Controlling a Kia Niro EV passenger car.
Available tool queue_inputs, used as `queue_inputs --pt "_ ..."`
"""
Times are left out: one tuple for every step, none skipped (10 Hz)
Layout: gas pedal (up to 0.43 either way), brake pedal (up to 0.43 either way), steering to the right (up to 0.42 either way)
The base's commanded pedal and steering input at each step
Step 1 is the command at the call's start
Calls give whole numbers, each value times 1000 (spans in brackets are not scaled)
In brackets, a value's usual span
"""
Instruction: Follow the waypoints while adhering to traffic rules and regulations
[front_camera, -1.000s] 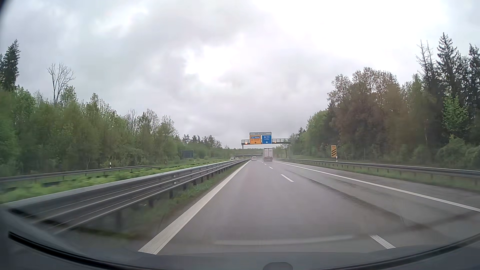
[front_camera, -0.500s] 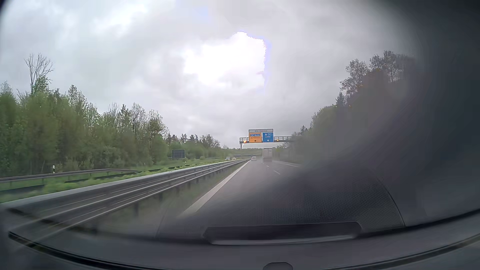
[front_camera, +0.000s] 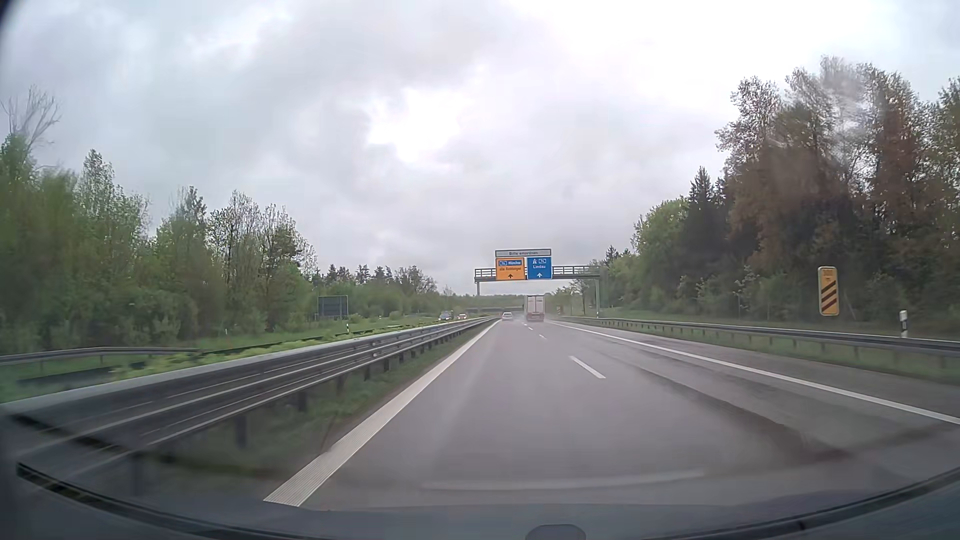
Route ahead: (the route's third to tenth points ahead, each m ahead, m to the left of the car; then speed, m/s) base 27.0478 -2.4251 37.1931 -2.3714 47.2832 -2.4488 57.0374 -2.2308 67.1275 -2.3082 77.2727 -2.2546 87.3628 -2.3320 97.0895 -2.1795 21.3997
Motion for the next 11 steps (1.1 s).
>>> queue_inputs --pt "110 0 0" --pt "110 0 -1" --pt "110 0 -1" --pt "110 0 -1" --pt "110 0 -1" --pt "110 0 -1" --pt "110 0 -1" --pt "110 0 -1" --pt "110 0 -1" --pt "110 0 -1" --pt "110 0 -1"
